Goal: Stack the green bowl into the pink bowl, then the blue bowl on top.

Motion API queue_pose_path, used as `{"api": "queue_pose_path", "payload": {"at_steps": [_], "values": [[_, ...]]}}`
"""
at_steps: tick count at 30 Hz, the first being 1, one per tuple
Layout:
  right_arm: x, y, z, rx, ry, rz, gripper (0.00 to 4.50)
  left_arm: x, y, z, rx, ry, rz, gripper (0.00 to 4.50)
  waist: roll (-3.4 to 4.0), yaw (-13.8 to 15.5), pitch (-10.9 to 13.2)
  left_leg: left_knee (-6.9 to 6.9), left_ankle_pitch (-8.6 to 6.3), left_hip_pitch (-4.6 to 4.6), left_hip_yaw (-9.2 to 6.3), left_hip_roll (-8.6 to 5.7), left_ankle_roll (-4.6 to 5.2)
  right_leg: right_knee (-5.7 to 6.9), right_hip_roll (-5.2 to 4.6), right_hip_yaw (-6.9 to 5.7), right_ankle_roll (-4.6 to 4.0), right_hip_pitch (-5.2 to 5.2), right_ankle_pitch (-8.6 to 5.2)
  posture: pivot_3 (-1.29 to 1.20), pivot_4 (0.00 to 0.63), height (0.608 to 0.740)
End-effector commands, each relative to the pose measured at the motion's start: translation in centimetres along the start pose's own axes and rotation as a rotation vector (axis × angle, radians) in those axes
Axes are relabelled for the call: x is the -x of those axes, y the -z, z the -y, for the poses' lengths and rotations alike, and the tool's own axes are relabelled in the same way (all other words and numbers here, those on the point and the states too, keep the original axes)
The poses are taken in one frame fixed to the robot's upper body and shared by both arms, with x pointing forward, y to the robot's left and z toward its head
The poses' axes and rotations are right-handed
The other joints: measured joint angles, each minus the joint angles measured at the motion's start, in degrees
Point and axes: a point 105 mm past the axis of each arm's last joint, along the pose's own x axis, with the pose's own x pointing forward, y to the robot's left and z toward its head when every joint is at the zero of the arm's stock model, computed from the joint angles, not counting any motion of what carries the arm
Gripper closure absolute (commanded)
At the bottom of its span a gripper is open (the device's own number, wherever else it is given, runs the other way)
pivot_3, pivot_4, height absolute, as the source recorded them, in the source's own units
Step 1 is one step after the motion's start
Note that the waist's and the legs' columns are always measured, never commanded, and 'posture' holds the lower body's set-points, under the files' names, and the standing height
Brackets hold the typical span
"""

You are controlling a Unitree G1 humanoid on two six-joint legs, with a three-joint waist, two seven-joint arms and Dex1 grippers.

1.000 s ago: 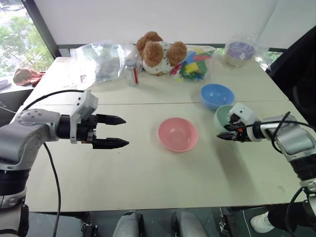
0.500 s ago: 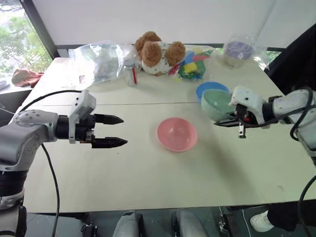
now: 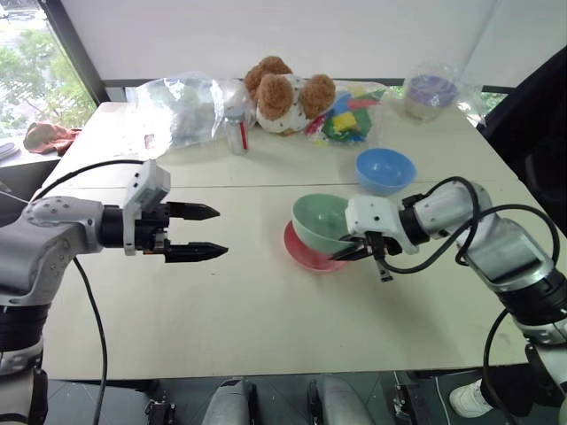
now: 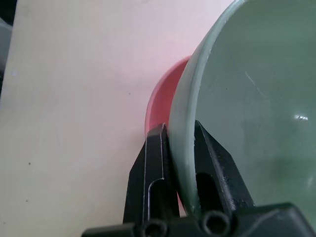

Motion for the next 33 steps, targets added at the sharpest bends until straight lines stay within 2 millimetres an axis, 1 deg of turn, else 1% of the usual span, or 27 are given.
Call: {"api": "queue_pose_path", "payload": {"at_steps": [1, 2, 3, 7, 9, 10, 13, 15, 17, 18, 19, 21, 23, 24, 25, 26, 29, 31, 33], "values": [[0.4, -1.1, 0.6, 0.076, 0.013, 0.013, 4.08, 0.8, -1.2, 0.4, -0.055, -0.019, 0.019, 0.00, 0.00, -0.14, 0.00, 0.00, 0.00, 0.00, 0.00, 0.01, 0.00, 0.00, 0.01, 0.00, 0.00, -0.01, 0.00, 0.00, 0.150, 0.740], [0.3, -1.3, 0.6, 0.077, 0.007, 0.020, 3.59, 0.8, -1.2, 0.4, -0.054, -0.022, 0.018, 0.00, 0.00, -0.15, 0.00, 0.00, 0.00, 0.00, 0.00, 0.01, 0.00, 0.00, 0.01, 0.00, 0.00, -0.01, 0.00, 0.00, 0.150, 0.740], [0.3, -1.5, 0.5, 0.079, 0.001, 0.026, 3.27, 0.8, -1.2, 0.4, -0.054, -0.025, 0.018, 0.00, 0.00, -0.11, 0.00, 0.00, 0.00, 0.00, 0.00, 0.02, 0.00, 0.01, 0.01, 0.00, 0.00, -0.01, 0.00, 0.00, 0.150, 0.740], [0.3, -2.3, 0.5, 0.084, -0.006, 0.044, 1.09, 0.9, -1.2, 0.4, -0.050, -0.032, 0.020, 0.00, 0.00, -0.05, 0.00, 0.00, 0.00, 0.01, 0.00, 0.01, -0.01, 0.01, 0.00, 0.00, 0.00, -0.01, 0.00, 0.00, 0.150, 0.740], [0.9, -3.2, 0.5, 0.078, -0.008, 0.062, 0.09, 0.9, -1.1, 0.4, -0.048, -0.034, 0.020, 0.00, 0.00, -0.03, 0.00, 0.00, 0.00, 0.01, 0.00, 0.01, -0.01, 0.01, 0.00, 0.00, 0.00, 0.00, 0.00, 0.00, 0.150, 0.740], [1.5, -3.7, 0.7, 0.074, 0.003, 0.076, 0.03, 0.9, -1.1, 0.4, -0.046, -0.035, 0.021, 0.00, 0.00, -0.03, 0.00, 0.00, 0.00, 0.01, 0.00, 0.01, -0.01, 0.01, 0.00, 0.00, 0.00, -0.01, 0.00, 0.00, 0.150, 0.740], [3.6, -5.2, 1.6, 0.045, 0.054, 0.119, 0.03, 0.9, -1.1, 0.3, -0.044, -0.036, 0.022, 0.00, 0.00, -0.02, 0.00, 0.00, 0.00, 0.00, -0.01, 0.02, -0.01, 0.01, -0.01, -0.01, 0.00, -0.01, 0.00, 0.00, 0.150, 0.740], [5.2, -5.3, 2.9, 0.008, 0.131, 0.136, 0.03, 0.9, -1.1, 0.3, -0.043, -0.035, 0.023, 0.00, 0.00, -0.02, 0.00, 0.00, 0.00, 0.00, -0.01, 0.01, -0.01, 0.01, -0.02, -0.01, 0.00, -0.01, 0.00, 0.00, 0.150, 0.740], [7.0, -4.5, 4.8, -0.052, 0.236, 0.136, 0.03, 0.8, -1.1, 0.3, -0.043, -0.033, 0.025, 0.00, -0.01, -0.03, 0.00, 0.00, 0.00, 0.01, -0.01, 0.01, -0.01, 0.01, -0.03, -0.01, 0.00, 0.00, 0.00, 0.00, 0.150, 0.740], [8.0, -3.5, 5.9, -0.083, 0.300, 0.114, 0.03, 0.7, -1.1, 0.2, -0.044, -0.031, 0.025, 0.00, -0.01, -0.03, 0.00, 0.00, 0.00, 0.01, 0.00, 0.00, -0.01, 0.01, -0.03, 0.00, 0.00, 0.01, 0.00, 0.00, 0.150, 0.740], [8.8, -1.4, 7.3, -0.134, 0.378, 0.069, 0.03, 0.7, -1.1, 0.2, -0.044, -0.029, 0.026, 0.00, -0.03, -0.01, -0.02, 0.00, 0.00, 0.01, 0.01, -0.01, -0.01, 0.00, -0.04, 0.00, 0.00, 0.01, 0.00, 0.00, 0.150, 0.740], [9.6, 1.3, 8.6, -0.195, 0.456, 0.005, 0.03, 0.6, -1.0, 0.2, -0.045, -0.026, 0.028, 0.00, -0.05, 0.04, -0.03, 0.00, 0.00, 0.02, 0.03, -0.02, 0.00, -0.01, -0.05, 0.00, 0.00, 0.04, 0.00, 0.00, 0.150, 0.740], [9.5, 3.7, 9.5, -0.252, 0.494, -0.041, 0.03, 0.5, -1.1, 0.1, -0.045, -0.024, 0.029, 0.00, -0.05, -0.01, -0.03, 0.00, 0.00, 0.02, 0.05, -0.05, 0.00, -0.03, -0.06, 0.00, 0.00, 0.04, 0.00, 0.00, 0.150, 0.740], [9.0, 6.0, 10.3, -0.296, 0.536, -0.094, 0.03, 0.4, -1.1, 0.1, -0.046, -0.024, 0.030, 0.00, -0.05, -0.08, -0.03, -0.01, 0.00, 0.02, 0.06, -0.04, 0.00, -0.03, -0.04, 0.01, 0.00, 0.03, 0.00, 0.00, 0.150, 0.740], [8.5, 7.8, 10.8, -0.325, 0.562, -0.140, 0.03, 0.4, -1.1, 0.0, -0.047, -0.023, 0.031, 0.00, -0.05, -0.39, -0.03, -0.02, 0.00, 0.02, 0.07, -0.02, 0.00, -0.03, -0.02, 0.02, 0.00, 0.01, 0.00, 0.00, 0.150, 0.740], [8.2, 8.9, 11.1, -0.338, 0.575, -0.171, 0.03, 0.4, -1.1, 0.0, -0.047, -0.023, 0.031, 0.00, -0.04, -0.57, -0.03, -0.02, 0.01, 0.05, 0.11, 0.01, -0.02, -0.01, 0.01, 0.04, 0.00, 0.01, 0.00, 0.00, 0.150, 0.740], [6.9, 11.1, 12.2, -0.411, 0.612, -0.206, 0.03, 0.3, -1.1, 0.0, -0.048, -0.023, 0.031, 0.00, -0.02, -1.19, -0.01, -0.09, 0.07, 0.05, 0.15, 0.04, -0.12, 0.02, 0.08, 0.12, -0.01, -0.07, 0.00, 0.00, 0.150, 0.740], [6.1, 12.1, 12.6, -0.433, 0.632, -0.239, 0.03, 0.4, -1.1, 0.1, -0.048, -0.023, 0.031, 0.00, -0.01, -1.73, -0.01, -0.12, 0.27, 0.03, 0.15, 0.04, -0.48, 0.02, 0.08, 0.13, -0.01, -0.10, 0.00, 0.00, 0.150, 0.740], [5.3, 13.0, 12.7, -0.449, 0.651, -0.281, 0.03, 0.5, -1.2, 0.2, -0.049, -0.027, 0.030, 0.00, -0.01, -1.89, -0.01, -0.15, 0.29, 0.02, 0.15, 0.04, -0.51, 0.02, 0.07, 0.15, -0.01, -0.11, 0.00, 0.00, 0.150, 0.740]]}}
